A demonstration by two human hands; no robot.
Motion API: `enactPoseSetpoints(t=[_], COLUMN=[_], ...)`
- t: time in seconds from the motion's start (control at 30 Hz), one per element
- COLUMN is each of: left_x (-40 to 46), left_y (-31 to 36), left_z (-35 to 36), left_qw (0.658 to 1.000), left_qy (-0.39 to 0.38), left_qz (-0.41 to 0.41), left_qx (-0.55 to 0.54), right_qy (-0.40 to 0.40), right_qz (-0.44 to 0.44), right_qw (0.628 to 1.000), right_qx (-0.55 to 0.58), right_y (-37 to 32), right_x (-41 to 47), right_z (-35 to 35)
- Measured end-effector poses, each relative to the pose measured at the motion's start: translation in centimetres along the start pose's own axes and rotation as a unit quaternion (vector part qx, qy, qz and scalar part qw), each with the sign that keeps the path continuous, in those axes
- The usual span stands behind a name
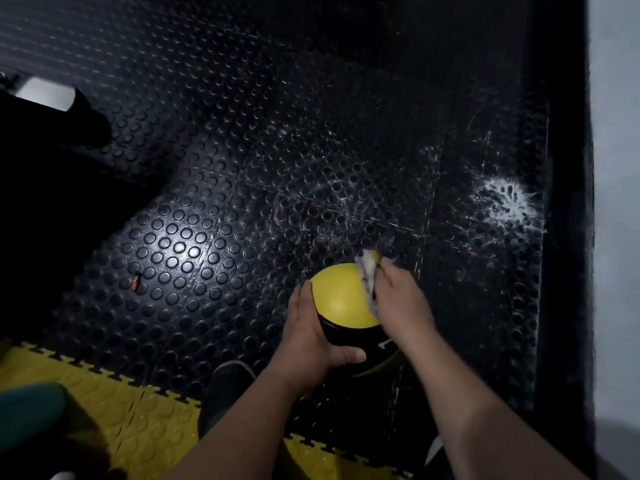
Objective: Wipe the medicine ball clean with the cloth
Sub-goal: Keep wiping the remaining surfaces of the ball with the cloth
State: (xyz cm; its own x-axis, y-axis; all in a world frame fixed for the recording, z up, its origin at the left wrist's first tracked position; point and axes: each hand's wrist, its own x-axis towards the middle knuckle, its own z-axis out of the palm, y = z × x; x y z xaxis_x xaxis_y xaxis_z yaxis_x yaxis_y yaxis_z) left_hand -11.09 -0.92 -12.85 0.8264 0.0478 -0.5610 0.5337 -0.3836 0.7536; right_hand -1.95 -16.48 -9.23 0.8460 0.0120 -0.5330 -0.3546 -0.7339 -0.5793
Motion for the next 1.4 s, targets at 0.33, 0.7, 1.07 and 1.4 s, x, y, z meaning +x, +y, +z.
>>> enactPoseSetpoints(t=[0.33, 0.7, 1.07, 1.4], left_x=[0.5, 2.2, 1.8, 2.6], left_y=[0.5, -1.0, -0.4, 1.7], left_z=[0.4, -0.4, -3.9, -7.0], left_qw=[0.999, 0.988, 0.967, 0.961], left_qy=[0.038, 0.046, -0.075, -0.099], left_qz=[-0.005, 0.006, -0.058, -0.120], left_qx=[-0.038, -0.148, -0.235, -0.228], right_qy=[0.130, 0.177, 0.015, 0.110], right_qz=[0.066, 0.064, 0.277, 0.084], right_qw=[0.977, 0.955, 0.840, 0.937], right_qx=[0.158, 0.231, 0.467, 0.321], right_y=[1.4, 1.0, 3.4, -0.5], right_x=[-3.4, -5.4, 1.1, -4.3], right_z=[2.7, 4.9, 1.9, 1.8])
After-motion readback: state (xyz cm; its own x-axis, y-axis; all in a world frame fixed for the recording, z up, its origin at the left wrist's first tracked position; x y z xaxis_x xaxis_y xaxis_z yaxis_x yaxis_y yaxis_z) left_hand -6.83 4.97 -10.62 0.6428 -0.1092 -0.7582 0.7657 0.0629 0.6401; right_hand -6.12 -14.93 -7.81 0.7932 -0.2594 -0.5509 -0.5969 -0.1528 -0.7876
